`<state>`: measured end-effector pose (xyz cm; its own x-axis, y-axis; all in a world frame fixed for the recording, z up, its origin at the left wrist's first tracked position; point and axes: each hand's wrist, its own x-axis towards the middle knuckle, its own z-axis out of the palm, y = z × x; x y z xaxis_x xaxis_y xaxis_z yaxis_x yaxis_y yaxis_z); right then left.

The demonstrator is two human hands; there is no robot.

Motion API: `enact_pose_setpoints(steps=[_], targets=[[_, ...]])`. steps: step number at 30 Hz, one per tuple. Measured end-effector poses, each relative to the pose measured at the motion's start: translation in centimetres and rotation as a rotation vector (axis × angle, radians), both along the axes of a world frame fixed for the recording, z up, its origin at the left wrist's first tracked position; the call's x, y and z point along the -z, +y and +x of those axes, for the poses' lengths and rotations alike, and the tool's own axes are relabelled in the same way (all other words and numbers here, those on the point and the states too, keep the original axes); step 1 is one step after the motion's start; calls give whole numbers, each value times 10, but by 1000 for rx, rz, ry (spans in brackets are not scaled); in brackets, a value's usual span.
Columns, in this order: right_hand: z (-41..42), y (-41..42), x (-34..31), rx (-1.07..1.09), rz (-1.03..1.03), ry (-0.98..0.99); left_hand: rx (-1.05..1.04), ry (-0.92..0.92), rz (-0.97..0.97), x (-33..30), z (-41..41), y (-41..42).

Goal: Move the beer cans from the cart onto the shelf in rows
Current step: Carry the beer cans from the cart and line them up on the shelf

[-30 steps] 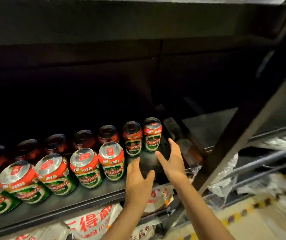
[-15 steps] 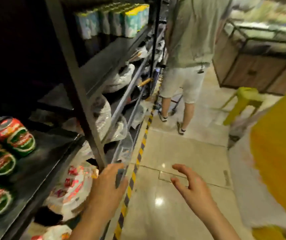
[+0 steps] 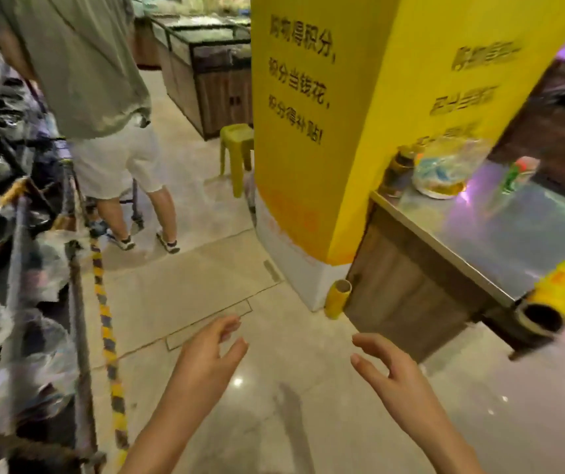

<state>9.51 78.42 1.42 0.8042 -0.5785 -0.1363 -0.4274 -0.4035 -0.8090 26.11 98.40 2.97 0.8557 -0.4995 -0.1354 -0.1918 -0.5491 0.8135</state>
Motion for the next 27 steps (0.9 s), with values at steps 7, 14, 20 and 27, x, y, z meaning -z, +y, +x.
enact_pose_setpoints(steps=[7, 14, 20, 27], targets=[[-165, -96, 1, 385, 70, 29, 313, 152, -84, 3, -124, -156], [-215, -178, 0, 506, 105, 3, 393, 197, 0, 12, -153, -243], [-208, -284, -12, 513, 102, -81, 377, 190, -48, 16, -138, -353], [-203, -430, -37, 470, 85, -151, 400, 235, -163, 8, -142, -527]])
